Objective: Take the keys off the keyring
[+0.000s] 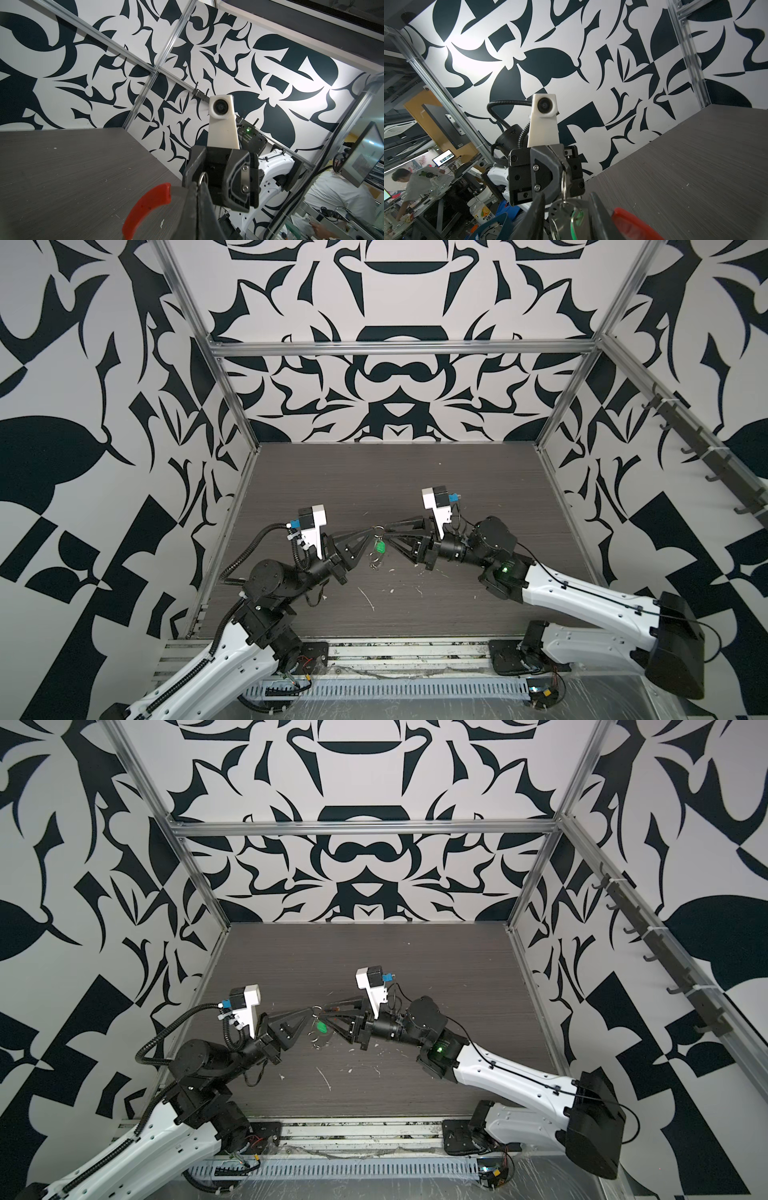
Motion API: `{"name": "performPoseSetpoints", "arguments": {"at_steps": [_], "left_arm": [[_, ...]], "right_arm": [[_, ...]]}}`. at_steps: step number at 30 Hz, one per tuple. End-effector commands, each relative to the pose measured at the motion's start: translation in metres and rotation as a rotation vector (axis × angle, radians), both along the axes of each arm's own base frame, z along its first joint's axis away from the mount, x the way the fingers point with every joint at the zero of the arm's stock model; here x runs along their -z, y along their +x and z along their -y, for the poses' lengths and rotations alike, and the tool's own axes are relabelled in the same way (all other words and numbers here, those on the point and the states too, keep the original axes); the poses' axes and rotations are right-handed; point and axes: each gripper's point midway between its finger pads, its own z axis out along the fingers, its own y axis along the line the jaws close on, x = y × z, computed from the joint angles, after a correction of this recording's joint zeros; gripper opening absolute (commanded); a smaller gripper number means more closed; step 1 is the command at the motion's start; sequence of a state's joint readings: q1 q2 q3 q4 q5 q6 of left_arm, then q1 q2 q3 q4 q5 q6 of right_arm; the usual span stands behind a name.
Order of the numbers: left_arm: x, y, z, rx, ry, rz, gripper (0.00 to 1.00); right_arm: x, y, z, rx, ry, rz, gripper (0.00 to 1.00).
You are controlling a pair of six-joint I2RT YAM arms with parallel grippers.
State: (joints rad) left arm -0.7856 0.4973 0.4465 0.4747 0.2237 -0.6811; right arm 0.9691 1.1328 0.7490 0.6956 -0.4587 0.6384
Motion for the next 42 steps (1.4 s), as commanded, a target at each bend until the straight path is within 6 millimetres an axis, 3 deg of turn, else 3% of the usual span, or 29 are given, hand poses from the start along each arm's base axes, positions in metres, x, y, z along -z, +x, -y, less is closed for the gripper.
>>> {"name": "performPoseSetpoints", "arguments": {"at_steps": [1,14,29,33,37,42], "left_arm": [[-0.010,-0.002,-0.007,-0.017,-0.053,0.029,0.00],[-0.008,-0.003,-0.009,-0.022,-0.054,0.025,0.00],[-0.005,-0.001,-0.009,-0.029,-0.051,0.018,0.00],[-0.007,-0.001,-0.008,-0.027,-0.053,0.019,0.00],[-0.004,0.000,-0.006,-0.014,-0.050,0.003,0.00],[0.002,-0.004,-0.008,-0.003,-0.018,-0.031,0.28]], "right_arm": [[-0.040,-0.008,0.003,-0.013,0.105,0.062,0.34],[-0.042,-0.002,0.002,0.036,0.103,0.080,0.27],[-0.041,-0.004,-0.003,0.017,0.086,0.082,0.12],[-0.039,-0.003,-0.003,0.021,0.076,0.079,0.00],[-0.037,-0.004,-0.005,0.016,0.036,0.077,0.00],[-0.025,-0.011,-0.004,-0.008,-0.143,0.091,0.00]]}}
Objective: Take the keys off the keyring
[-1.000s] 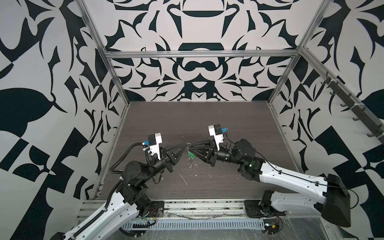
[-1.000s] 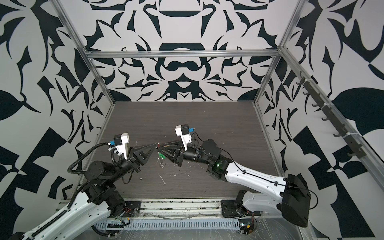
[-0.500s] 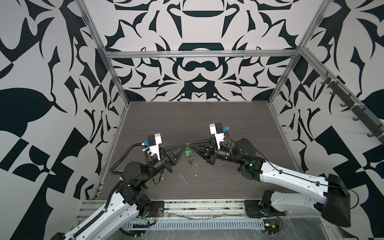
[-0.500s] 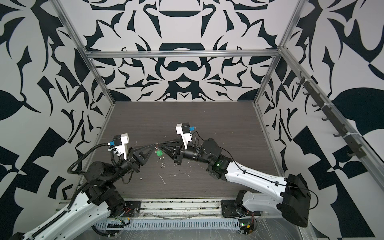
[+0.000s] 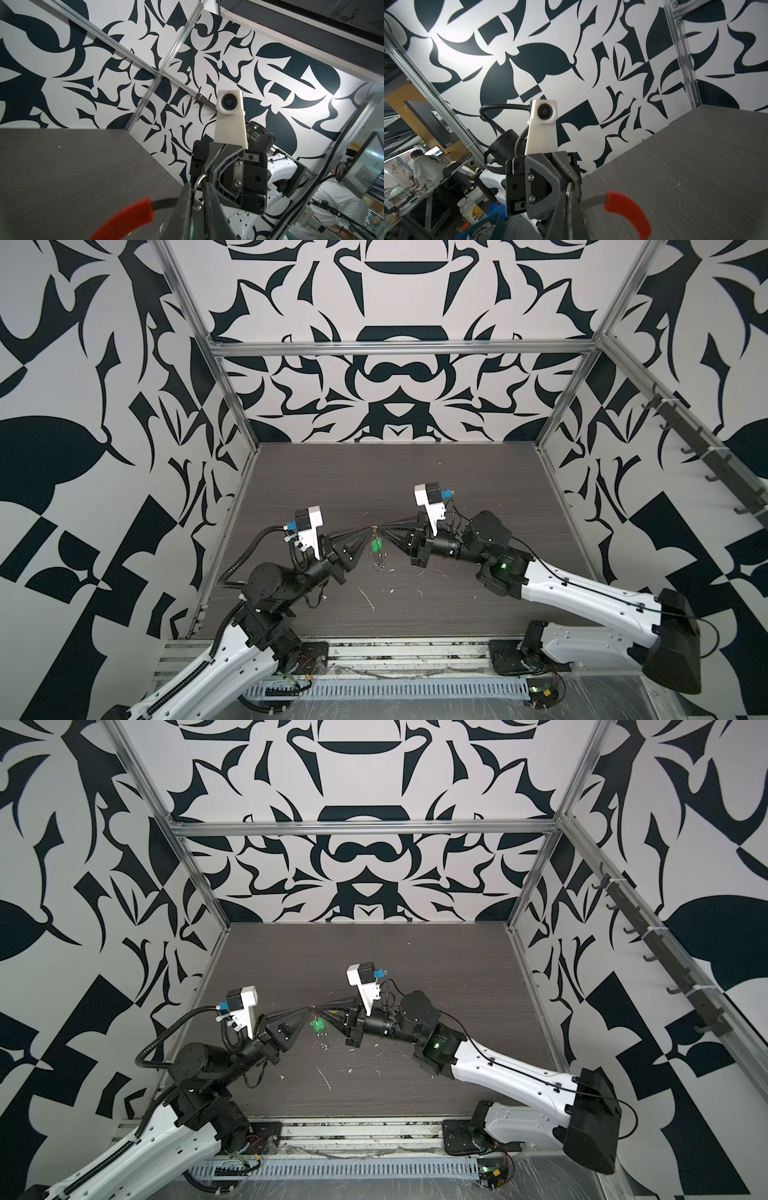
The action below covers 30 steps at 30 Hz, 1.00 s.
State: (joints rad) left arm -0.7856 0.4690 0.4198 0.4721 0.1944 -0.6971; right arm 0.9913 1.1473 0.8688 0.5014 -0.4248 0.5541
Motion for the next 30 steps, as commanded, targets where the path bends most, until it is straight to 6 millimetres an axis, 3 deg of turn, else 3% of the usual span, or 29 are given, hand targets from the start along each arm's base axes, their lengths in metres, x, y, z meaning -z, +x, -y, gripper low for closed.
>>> {"name": "performPoseSetpoints", "arguments": {"at_steps": [1,3,7,15,24,30], "left_arm": [[-0.003,-0.008,-0.004,0.021,0.005,-0.016,0.32],[0.000,-0.012,-0.005,0.029,0.038,-0.028,0.38],[0.009,-0.020,-0.005,0.053,0.119,-0.058,0.40],[0.020,-0.036,0.014,0.211,0.251,-0.129,0.32],[0.026,-0.045,0.032,0.343,0.336,-0.183,0.21],[0.028,-0.048,0.030,0.350,0.363,-0.197,0.19]], "right_arm": [[-0.014,-0.016,0.007,-0.047,-0.106,0.066,0.00],[-0.006,-0.023,0.010,-0.078,-0.205,0.084,0.00],[0.003,-0.033,0.017,-0.128,-0.350,0.107,0.00],[0.016,-0.043,0.023,-0.226,-0.536,0.150,0.00],[0.019,-0.050,0.027,-0.289,-0.600,0.185,0.00],[0.017,-0.052,0.028,-0.301,-0.605,0.199,0.00]]}}
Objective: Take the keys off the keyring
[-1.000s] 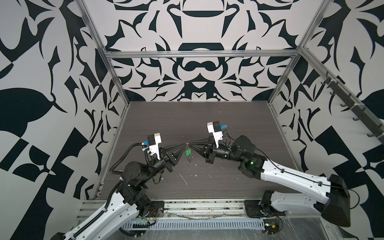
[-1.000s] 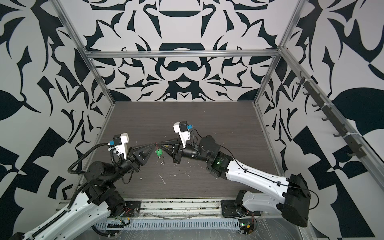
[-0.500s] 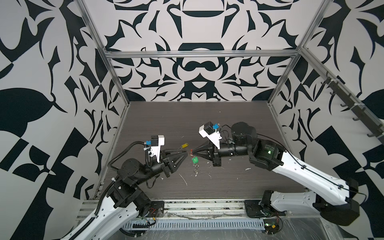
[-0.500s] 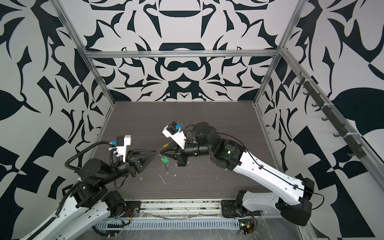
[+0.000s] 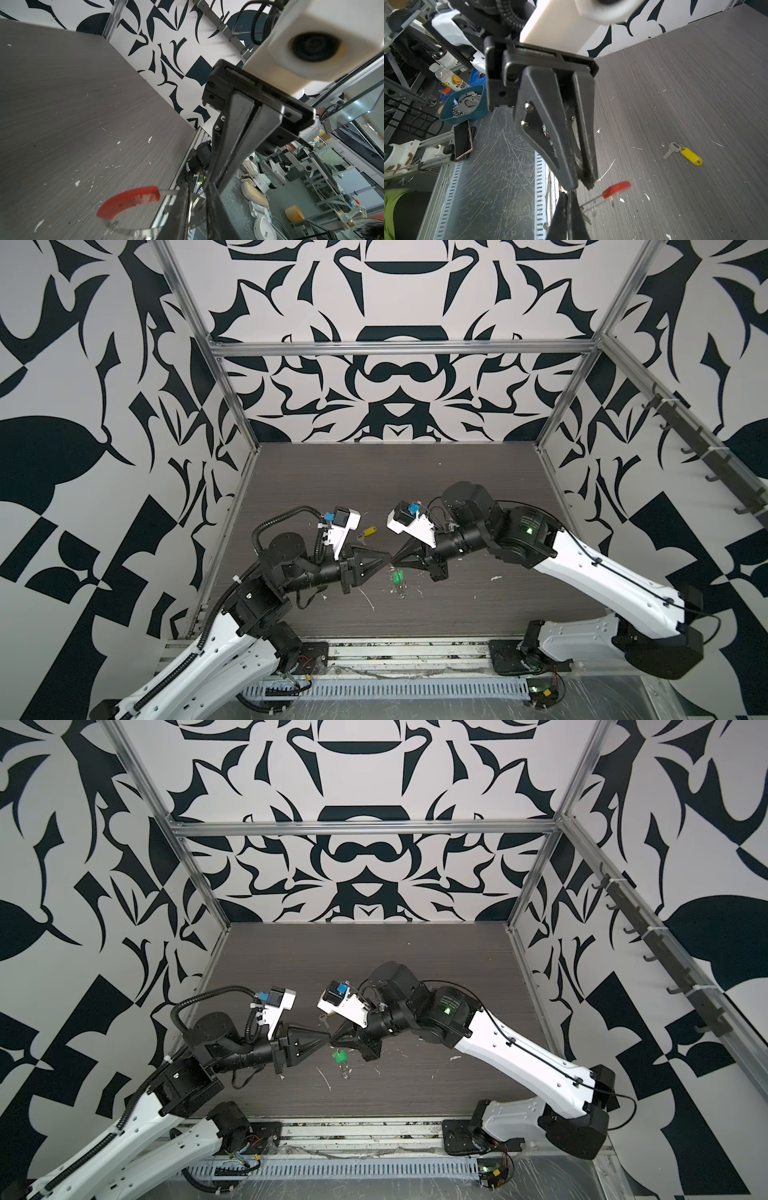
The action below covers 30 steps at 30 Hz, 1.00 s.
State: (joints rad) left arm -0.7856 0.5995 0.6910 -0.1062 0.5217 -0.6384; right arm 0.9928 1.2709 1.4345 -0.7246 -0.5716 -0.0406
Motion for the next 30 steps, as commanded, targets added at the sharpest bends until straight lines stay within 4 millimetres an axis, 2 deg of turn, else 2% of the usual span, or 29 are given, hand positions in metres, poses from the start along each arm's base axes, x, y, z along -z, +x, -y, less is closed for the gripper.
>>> {"name": "performPoseSetpoints", "arguments": {"at_steps": [1,5,9,19,25,30], "left_arm": [[-0.009,-0.010,-0.004,0.034,0.006,0.022,0.19],[-0.008,-0.014,-0.004,0.054,0.018,0.020,0.23],[-0.008,-0.019,-0.001,0.095,0.022,0.025,0.23],[-0.001,-0.017,0.000,0.096,0.058,0.034,0.23],[-0.004,-0.019,0.000,0.106,0.051,0.047,0.19],[-0.002,-0.021,0.001,0.121,0.054,0.039,0.22]], "right_arm": [[-0.025,-0.008,0.003,-0.046,0.057,0.048,0.00],[-0.025,-0.011,0.004,-0.065,0.056,0.048,0.00],[-0.024,-0.012,0.003,-0.076,0.054,0.042,0.00],[-0.027,-0.015,0.001,-0.096,0.070,0.025,0.00],[-0.026,-0.012,0.000,-0.090,0.070,0.022,0.00],[-0.028,-0.011,0.000,-0.088,0.076,0.016,0.00]]}}
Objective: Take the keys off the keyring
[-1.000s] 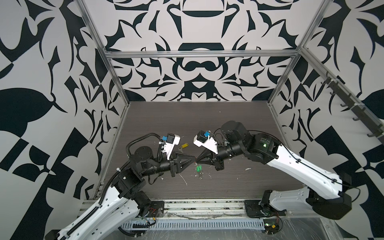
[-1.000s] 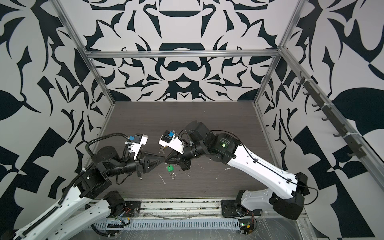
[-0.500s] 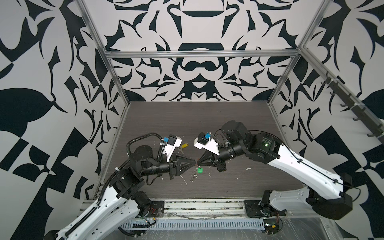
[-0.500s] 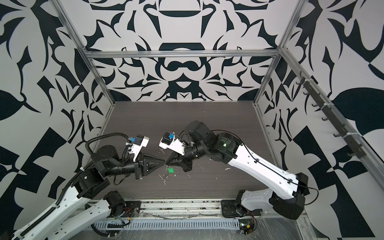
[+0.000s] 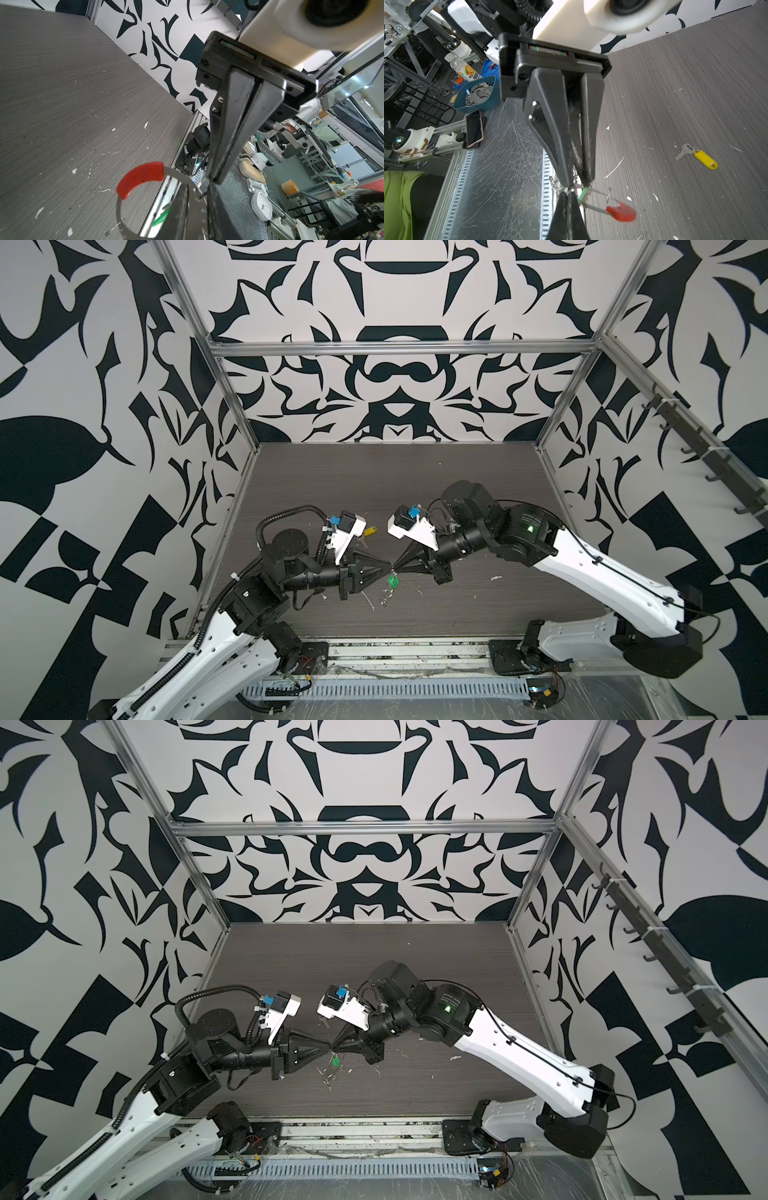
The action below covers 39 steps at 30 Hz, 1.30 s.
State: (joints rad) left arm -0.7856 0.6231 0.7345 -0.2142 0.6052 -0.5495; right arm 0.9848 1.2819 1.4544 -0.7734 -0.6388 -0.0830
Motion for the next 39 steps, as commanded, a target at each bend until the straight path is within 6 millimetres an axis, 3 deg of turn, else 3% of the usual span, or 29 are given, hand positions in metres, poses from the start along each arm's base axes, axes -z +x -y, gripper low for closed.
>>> {"name": "performPoseSetpoints", "arguments": {"at_steps": [1,17,20,26,32,38,39], "left_arm": [[-0.010,-0.007,-0.001,0.032,-0.014,0.020,0.22],[-0.013,-0.007,-0.001,0.033,-0.015,0.040,0.21],[-0.014,-0.007,-0.001,0.034,-0.015,0.044,0.16],[-0.014,-0.006,-0.002,0.023,-0.008,0.048,0.14],[-0.017,-0.003,-0.003,0.002,-0.009,0.056,0.01],[-0.022,0.005,-0.006,-0.054,-0.029,0.082,0.00],[-0.023,0.008,-0.007,-0.074,-0.033,0.093,0.00]], "right_arm": [[-0.028,-0.001,-0.003,-0.024,0.083,0.032,0.00],[-0.027,0.000,-0.006,-0.057,0.092,-0.025,0.00],[-0.025,0.001,-0.007,-0.056,0.087,-0.027,0.00],[-0.027,0.003,-0.005,-0.053,0.089,-0.029,0.00],[-0.027,0.003,-0.007,-0.057,0.089,-0.043,0.00],[-0.035,0.009,-0.011,-0.017,0.133,-0.044,0.00],[-0.040,0.010,-0.011,-0.004,0.154,-0.034,0.08]]}}
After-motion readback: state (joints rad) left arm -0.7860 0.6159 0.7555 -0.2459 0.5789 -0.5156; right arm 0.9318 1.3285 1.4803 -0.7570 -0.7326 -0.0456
